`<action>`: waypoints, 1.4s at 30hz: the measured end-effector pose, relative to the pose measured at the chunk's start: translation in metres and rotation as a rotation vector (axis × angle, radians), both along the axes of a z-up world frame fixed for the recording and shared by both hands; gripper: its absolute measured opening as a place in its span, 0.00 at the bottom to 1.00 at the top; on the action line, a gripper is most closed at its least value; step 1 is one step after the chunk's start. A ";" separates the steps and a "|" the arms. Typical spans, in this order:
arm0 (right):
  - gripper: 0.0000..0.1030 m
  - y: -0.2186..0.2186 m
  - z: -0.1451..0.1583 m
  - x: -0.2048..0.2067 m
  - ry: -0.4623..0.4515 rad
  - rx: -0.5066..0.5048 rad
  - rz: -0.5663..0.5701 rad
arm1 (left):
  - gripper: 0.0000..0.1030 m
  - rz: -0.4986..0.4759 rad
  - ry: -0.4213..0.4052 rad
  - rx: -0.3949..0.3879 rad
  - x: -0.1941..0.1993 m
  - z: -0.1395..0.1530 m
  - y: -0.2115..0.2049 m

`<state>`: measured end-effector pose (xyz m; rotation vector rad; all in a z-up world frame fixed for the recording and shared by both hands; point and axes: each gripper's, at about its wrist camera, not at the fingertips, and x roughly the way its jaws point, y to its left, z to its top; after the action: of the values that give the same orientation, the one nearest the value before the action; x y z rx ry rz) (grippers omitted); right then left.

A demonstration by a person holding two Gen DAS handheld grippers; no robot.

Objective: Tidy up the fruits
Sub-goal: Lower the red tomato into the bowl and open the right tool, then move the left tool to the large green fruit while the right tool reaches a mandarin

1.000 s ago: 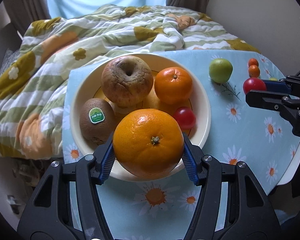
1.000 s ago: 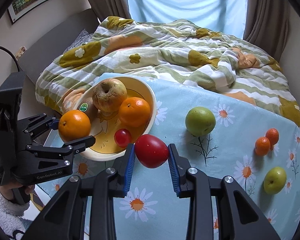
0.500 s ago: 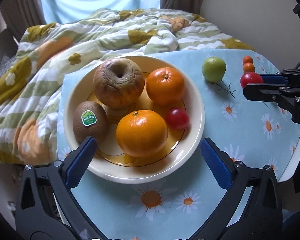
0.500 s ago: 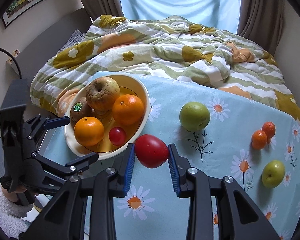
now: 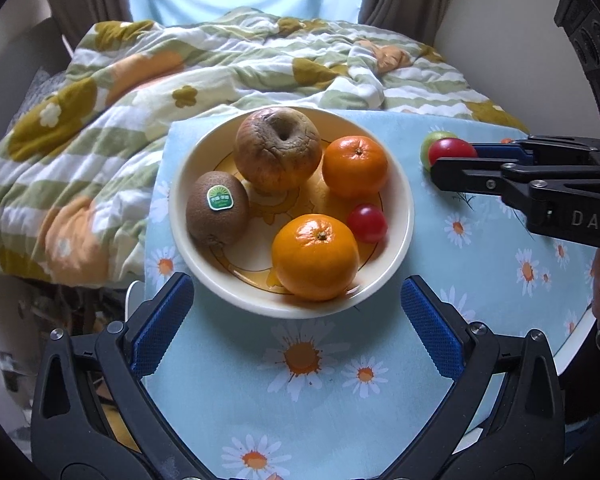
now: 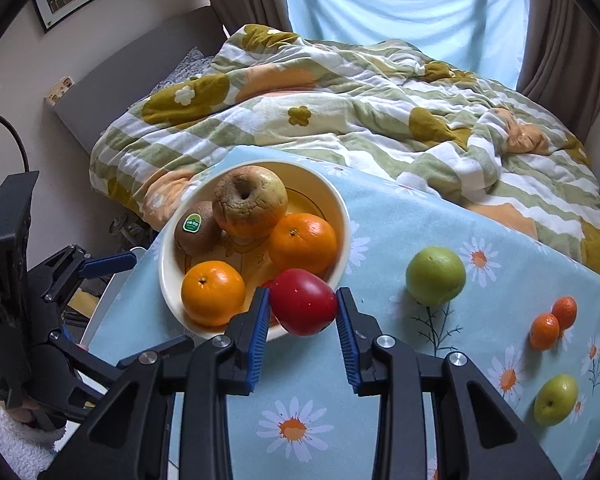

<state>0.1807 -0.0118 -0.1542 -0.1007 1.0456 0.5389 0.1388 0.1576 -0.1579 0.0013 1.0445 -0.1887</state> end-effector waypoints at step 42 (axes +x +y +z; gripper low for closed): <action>1.00 0.020 0.015 -0.005 -0.051 0.054 0.006 | 1.00 0.040 0.019 0.015 -0.027 0.010 0.024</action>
<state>0.1761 0.0083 -0.1390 -0.0694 0.9809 0.5671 0.1118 0.1818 -0.1478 -0.0073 1.0641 -0.1449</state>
